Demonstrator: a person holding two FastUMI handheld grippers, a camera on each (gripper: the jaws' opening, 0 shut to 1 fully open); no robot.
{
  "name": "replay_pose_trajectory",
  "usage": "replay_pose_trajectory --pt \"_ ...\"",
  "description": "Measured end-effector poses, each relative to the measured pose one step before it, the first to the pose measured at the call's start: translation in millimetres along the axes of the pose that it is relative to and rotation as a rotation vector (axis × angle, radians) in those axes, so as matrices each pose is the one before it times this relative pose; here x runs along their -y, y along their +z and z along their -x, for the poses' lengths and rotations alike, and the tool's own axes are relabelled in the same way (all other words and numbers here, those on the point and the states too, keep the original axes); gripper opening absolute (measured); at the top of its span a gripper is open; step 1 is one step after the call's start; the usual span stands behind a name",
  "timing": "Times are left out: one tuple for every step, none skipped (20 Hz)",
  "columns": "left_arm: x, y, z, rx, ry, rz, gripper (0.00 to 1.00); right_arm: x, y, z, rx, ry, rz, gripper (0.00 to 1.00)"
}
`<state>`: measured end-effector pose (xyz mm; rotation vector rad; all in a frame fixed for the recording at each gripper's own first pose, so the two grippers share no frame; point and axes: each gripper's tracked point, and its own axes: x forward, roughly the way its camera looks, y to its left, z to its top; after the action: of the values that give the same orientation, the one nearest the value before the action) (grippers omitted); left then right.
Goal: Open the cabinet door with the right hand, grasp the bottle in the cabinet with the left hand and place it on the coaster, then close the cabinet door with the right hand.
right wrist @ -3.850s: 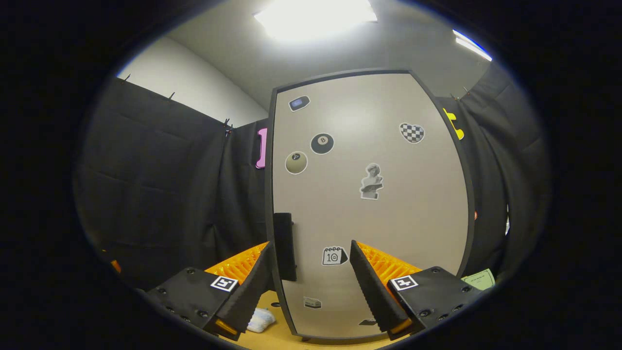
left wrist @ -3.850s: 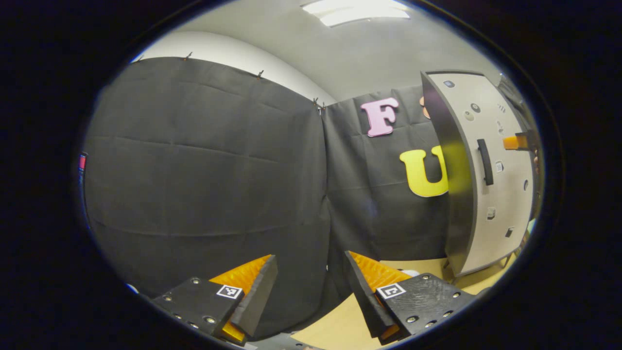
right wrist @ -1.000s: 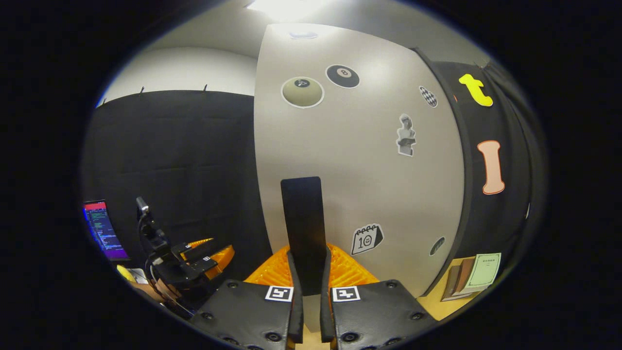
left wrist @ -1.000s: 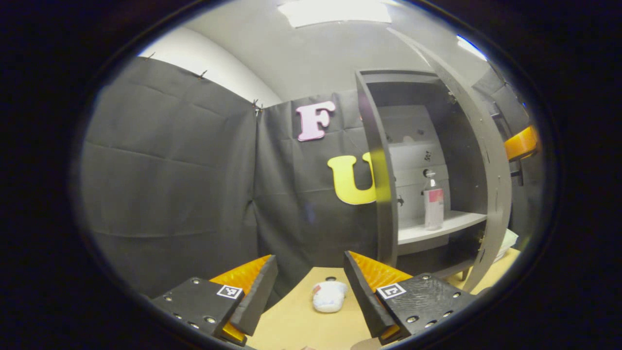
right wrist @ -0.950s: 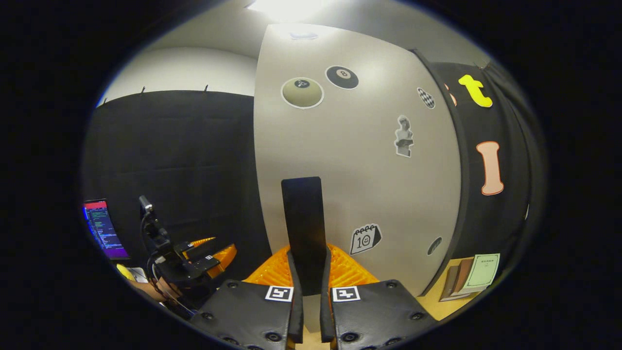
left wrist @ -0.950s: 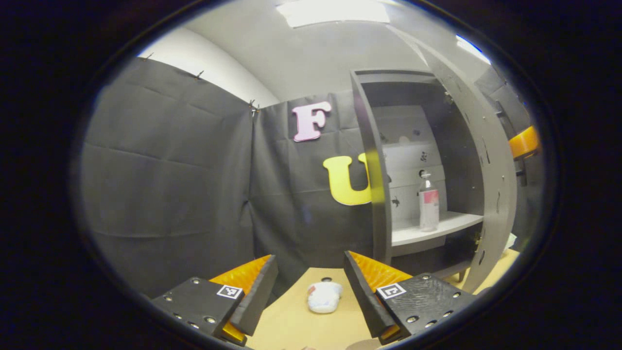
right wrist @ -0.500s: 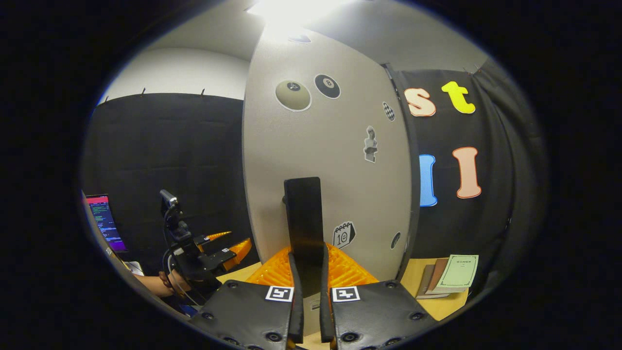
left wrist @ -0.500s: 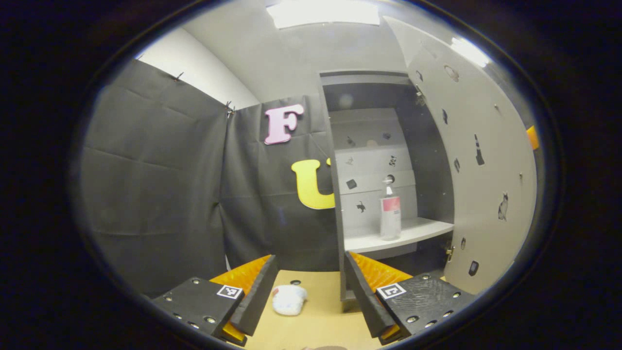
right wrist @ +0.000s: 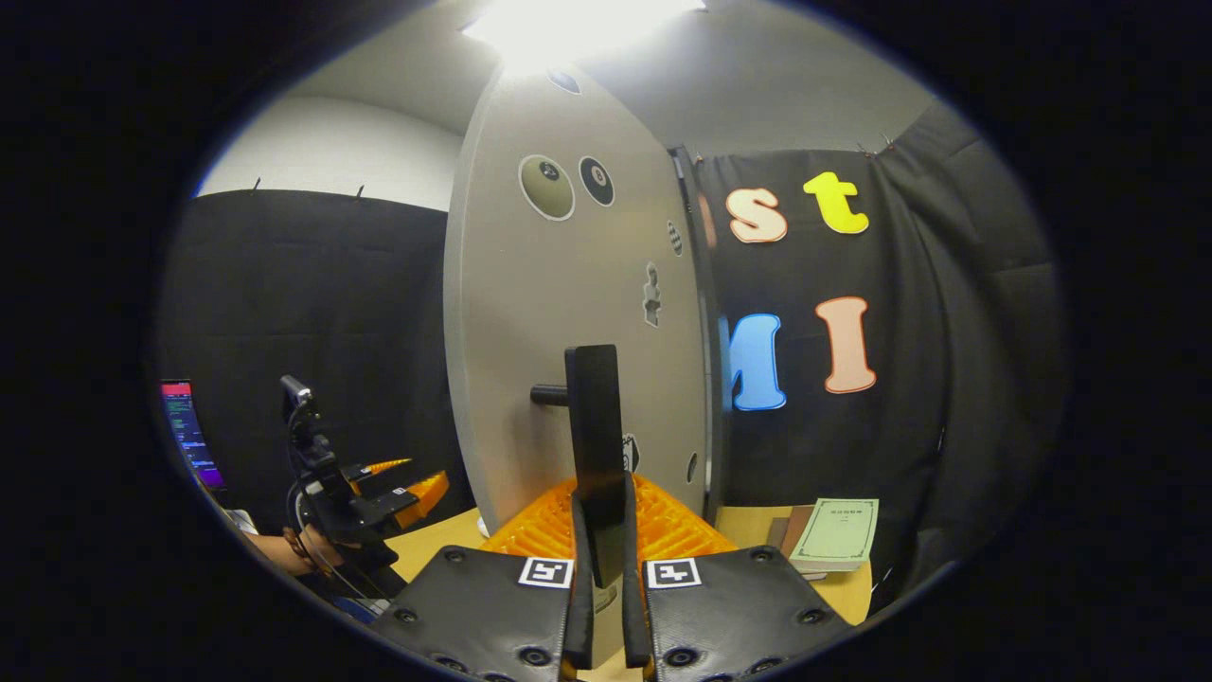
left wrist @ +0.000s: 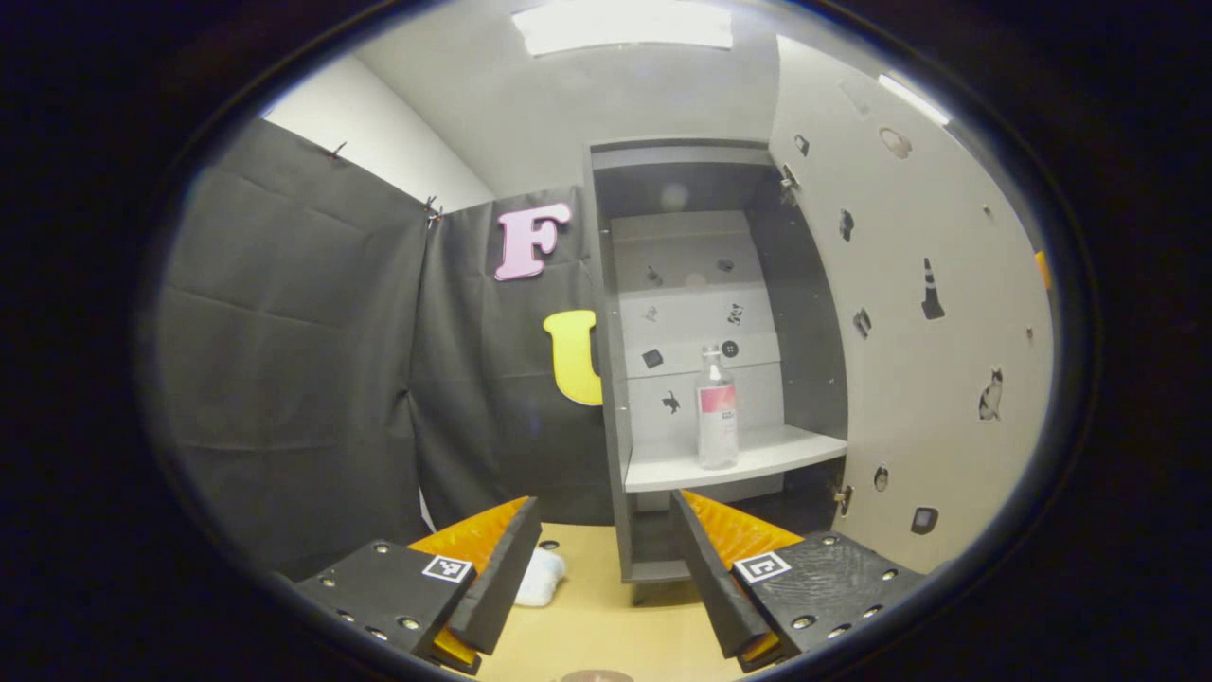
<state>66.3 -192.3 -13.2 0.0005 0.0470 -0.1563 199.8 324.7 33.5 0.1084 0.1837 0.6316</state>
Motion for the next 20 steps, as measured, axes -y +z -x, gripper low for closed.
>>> replay_pose_trajectory --pt "3.11 1.31 3.19 0.0006 0.0022 -0.00162 0.85 6.27 -0.08 -1.61 0.00556 -0.02607 0.00199 0.14" --pt "2.73 1.56 3.27 0.0021 0.00412 -0.00309 0.85 7.3 1.05 -0.72 0.0082 -0.0268 0.00618 0.14" --pt "2.42 0.71 1.91 0.00166 0.00332 -0.00229 0.85 5.99 -1.27 -2.94 0.00688 -0.03092 0.00418 0.14" --pt "2.55 0.49 1.78 -0.00094 0.00321 -0.00075 0.86 2.07 2.03 0.72 0.00311 -0.00956 -0.00661 0.09" --pt "2.48 -1.2 1.08 -0.00145 0.00237 -0.00018 0.86 -5.42 0.46 -0.41 0.00473 0.02482 -0.02413 0.12" --pt "2.39 0.75 2.32 -0.00186 0.00353 -0.00083 0.84 -7.81 -0.03 -0.32 -0.00022 0.03542 -0.02469 0.13" --pt "3.1 1.79 2.21 0.00323 0.0046 0.00135 0.83 -0.83 0.7 -0.38 0.00449 0.01649 -0.00729 0.13" --pt "3.03 2.47 1.73 0.00332 0.00346 0.00452 0.83 0.83 1.25 1.5 0.00108 0.00283 0.01674 0.13" --pt "1.52 2.06 -0.06 -0.0002 0.00418 0.00453 0.83 6.67 0.69 4.88 0.00715 -0.00471 0.02757 0.15" --pt "2.61 3.22 -1.96 -0.00045 0.0032 0.00515 0.83 2.19 1.58 5.44 0.01298 0.00513 0.01808 0.2" --pt "3.27 2.56 -2.19 -0.0002 -0.00011 0.00668 0.83 0.06 0.22 4.07 0.00864 0.00185 0.00691 0.2" --pt "3.12 3.74 -4.56 -0.00258 -0.00386 0.00434 0.84 1.18 0.16 6.63 0.00592 0.00258 0.00213 0.23" --pt "4.46 3.17 -4.19 -0.00161 -0.00402 0.00269 0.84 10.7 3.14 5.58 0.01592 -0.04324 0.01158 0.26" --pt "3.97 4.89 -5.56 -0.00196 -0.00744 0.00116 0.84 13.76 1.8 5.06 0.01113 -0.04235 0.01005 0.27" --pt "4.19 2.55 -6.51 -0.00143 -0.0106 0.00147 0.84 13.71 0.1 5.34 0.00276 -0.04263 -0.00234 0.24" --pt "3.87 4.6 -8.07 0.00257 -0.01005 0.00243 0.84 9.63 -0.66 3.52 0.00107 -0.03196 -0.01219 0.49" --pt "3.75 4.19 -8.01 0.00225 -0.00967 0.00335 0.84 11.37 -1.67 7.34 -0.00058 -0.03105 -0.01604 0.75" --pt "3.41 3.17 -8.12 0.00202 -0.01136 0.00443 0.84 13.05 -2.66 2.99 0.00012 -0.04325 -0.01356 1.0" --pt "4.24 4.09 -9.99 0.00384 -0.01205 0.00591 0.84 13.83 -2.81 6.6 -0.00275 -0.04172 -0.01116 0.98" --pt "3.79 4.79 -9.64 0.00603 -0.01595 0.00414 0.84 12.78 -4.28 1.84 -0.00526 -0.04004 -0.00967 0.92"
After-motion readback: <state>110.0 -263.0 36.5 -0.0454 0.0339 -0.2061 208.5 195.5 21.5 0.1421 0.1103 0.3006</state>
